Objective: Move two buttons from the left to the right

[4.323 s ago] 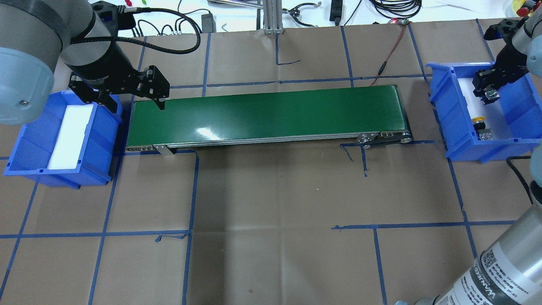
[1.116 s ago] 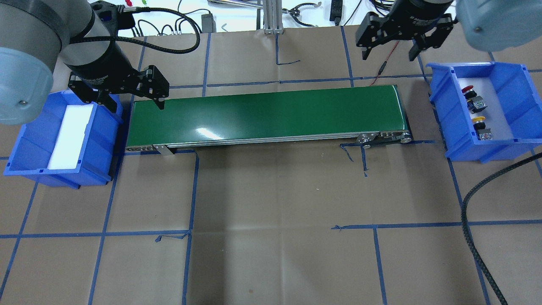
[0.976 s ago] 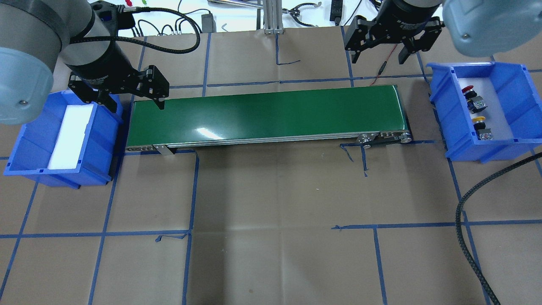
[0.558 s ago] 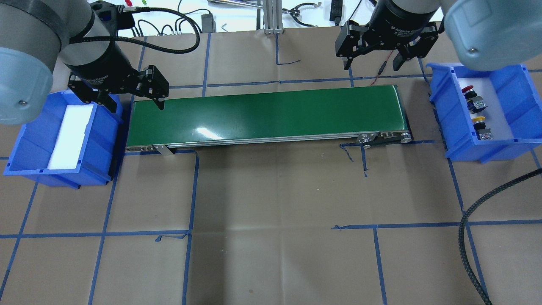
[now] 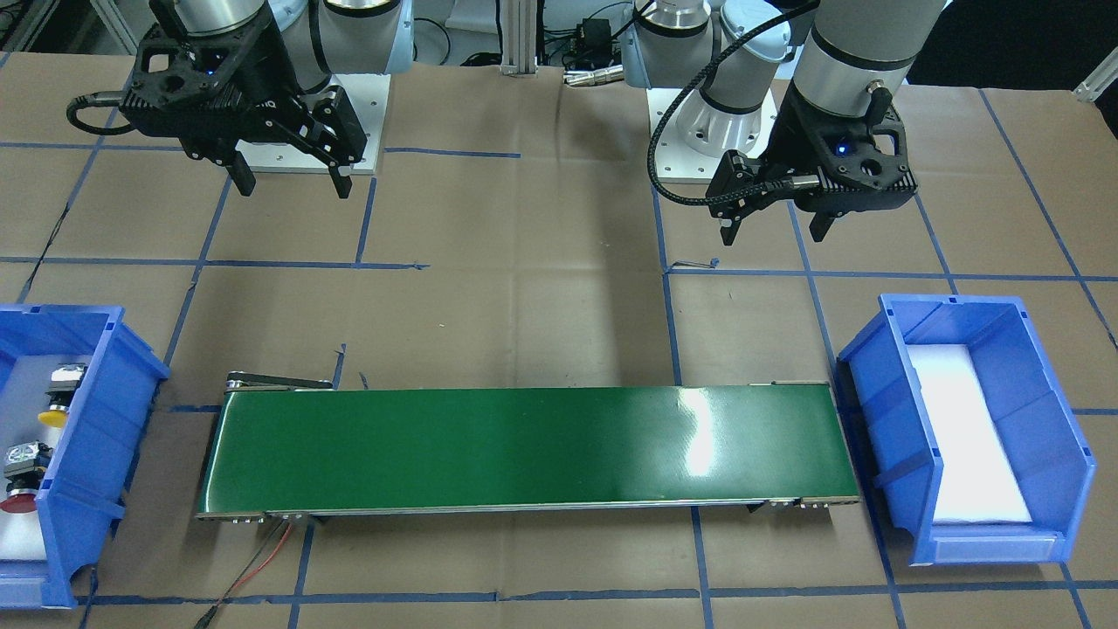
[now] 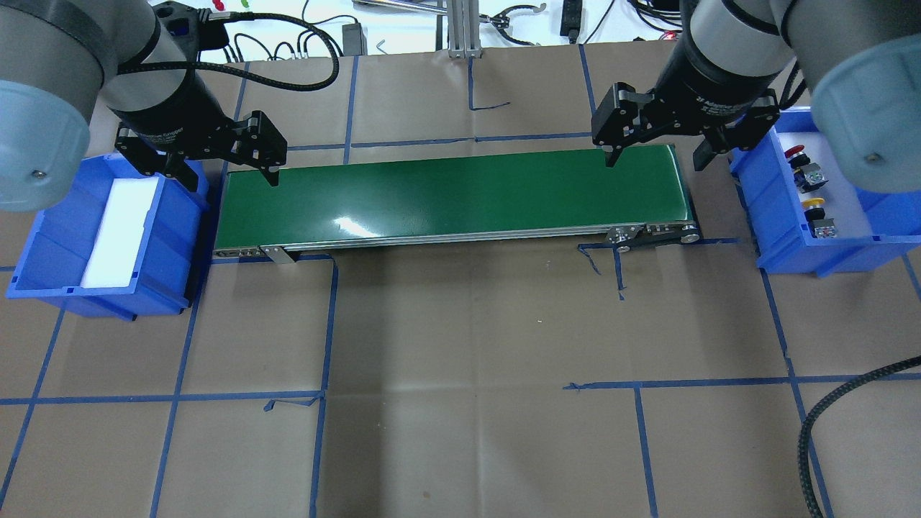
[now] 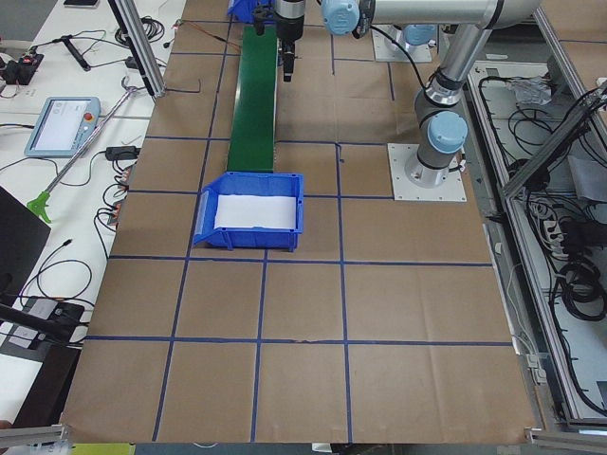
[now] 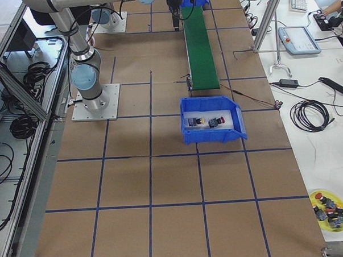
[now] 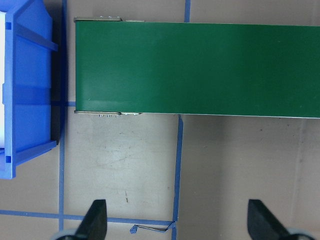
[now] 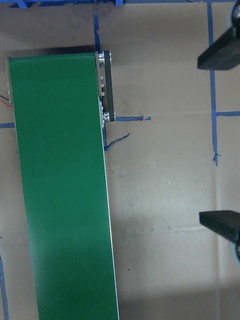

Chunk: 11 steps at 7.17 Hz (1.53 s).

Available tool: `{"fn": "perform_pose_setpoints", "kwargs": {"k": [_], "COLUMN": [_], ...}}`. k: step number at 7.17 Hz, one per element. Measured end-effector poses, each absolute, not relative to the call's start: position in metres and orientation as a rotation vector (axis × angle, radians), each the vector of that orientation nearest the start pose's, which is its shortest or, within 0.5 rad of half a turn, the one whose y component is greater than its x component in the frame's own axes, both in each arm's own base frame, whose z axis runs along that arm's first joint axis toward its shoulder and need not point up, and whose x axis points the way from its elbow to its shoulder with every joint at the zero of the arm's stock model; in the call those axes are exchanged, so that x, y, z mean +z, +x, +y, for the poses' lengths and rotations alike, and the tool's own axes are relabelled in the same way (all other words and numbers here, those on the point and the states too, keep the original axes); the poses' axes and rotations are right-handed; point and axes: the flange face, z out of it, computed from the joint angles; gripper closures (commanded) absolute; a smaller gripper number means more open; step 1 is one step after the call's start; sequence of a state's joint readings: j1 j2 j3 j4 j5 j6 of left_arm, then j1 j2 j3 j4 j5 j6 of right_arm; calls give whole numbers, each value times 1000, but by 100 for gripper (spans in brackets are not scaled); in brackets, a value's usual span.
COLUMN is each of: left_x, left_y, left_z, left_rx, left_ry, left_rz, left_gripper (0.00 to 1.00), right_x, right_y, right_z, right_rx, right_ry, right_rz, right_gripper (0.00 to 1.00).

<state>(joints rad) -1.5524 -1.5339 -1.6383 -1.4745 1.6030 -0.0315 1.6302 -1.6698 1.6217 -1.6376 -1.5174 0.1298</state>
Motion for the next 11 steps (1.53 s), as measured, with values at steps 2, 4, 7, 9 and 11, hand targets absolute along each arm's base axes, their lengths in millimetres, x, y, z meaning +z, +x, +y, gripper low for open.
{"fn": "perform_pose_setpoints", "kwargs": {"k": [2, 4, 7, 9, 11], "left_x": [482, 482, 481, 482, 481], "left_y": [-121, -121, -121, -121, -121], "left_z": [-485, -484, -484, -484, -484], "left_rx": [-100, -98, -98, -98, -98], "left_ry": [-80, -79, -78, -79, -79], "left_rz": [3107, 3107, 3107, 3107, 3107], "left_gripper": [0, 0, 0, 0, 0], "right_x": [511, 503, 502, 501, 501], "right_y": [166, 166, 165, 165, 166], "right_z": [-442, -436, -436, -436, -437], "right_rx": [-111, -29, -19, -19, -19], "right_ry": [105, 106, 108, 110, 109], "right_rz": [3074, 3082, 3081, 3080, 3080], "right_gripper": [0, 0, 0, 0, 0]}}
